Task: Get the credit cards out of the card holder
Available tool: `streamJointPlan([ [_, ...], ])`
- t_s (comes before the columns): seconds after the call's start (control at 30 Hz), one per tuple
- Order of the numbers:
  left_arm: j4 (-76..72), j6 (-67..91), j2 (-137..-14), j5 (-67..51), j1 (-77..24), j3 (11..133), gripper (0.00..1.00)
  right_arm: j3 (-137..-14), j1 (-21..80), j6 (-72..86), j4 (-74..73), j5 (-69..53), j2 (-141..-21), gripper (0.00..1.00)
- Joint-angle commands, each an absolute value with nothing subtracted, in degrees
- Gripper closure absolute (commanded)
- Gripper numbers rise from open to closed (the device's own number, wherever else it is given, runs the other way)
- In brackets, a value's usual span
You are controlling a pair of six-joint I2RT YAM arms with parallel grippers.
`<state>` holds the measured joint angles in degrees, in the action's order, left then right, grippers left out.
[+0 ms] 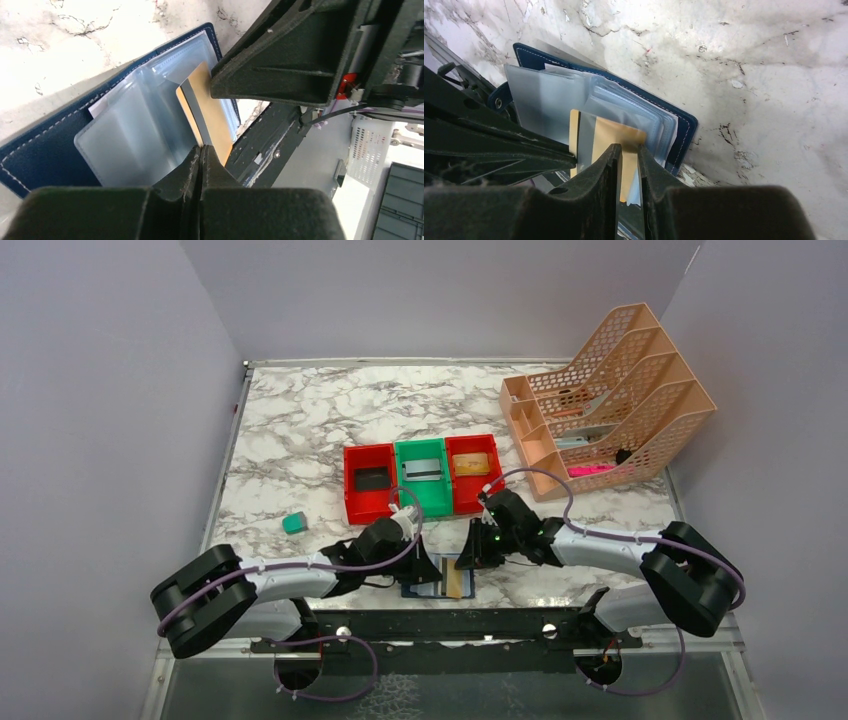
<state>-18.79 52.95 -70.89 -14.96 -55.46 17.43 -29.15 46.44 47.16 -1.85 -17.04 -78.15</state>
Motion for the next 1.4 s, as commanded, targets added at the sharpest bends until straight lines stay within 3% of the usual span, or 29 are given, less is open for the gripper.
streamJointPlan([
  [0.0,-22.39,53.82,-67.16,-14.57,-55.22,15.62,1.0,-26.22,46.71,47.55,-7.08,-11.48,-79.24,0.76],
  [0.47,-6.9,49.91,-62.5,-7.57,-55.0,18.85,1.0,-27.07,46.74,47.74,-7.07,-10.93,-78.98,0.77],
  [0.87,-9.21,51.79,-61.21,-6.43,-55.02,17.46,1.0,-32.23,46.75,41.89,-2.92,-22.33,-71.98,0.68],
  [1.03,-10.7,52.53,-61.26,-6.34,-54.98,16.88,1.0,-31.16,47.59,43.35,1.6,-26.9,-75.58,0.65],
  [1.27,-11.79,53.08,-61.41,-6.69,-55.02,16.64,1.0,-27.47,47.99,46.84,2.9,-24.03,-81.05,0.64],
  [1.37,-13.71,52.64,-62.67,-8.59,-55.02,16.84,0.92,-26.79,47.99,47.39,3.67,-23.12,-82.85,0.68],
])
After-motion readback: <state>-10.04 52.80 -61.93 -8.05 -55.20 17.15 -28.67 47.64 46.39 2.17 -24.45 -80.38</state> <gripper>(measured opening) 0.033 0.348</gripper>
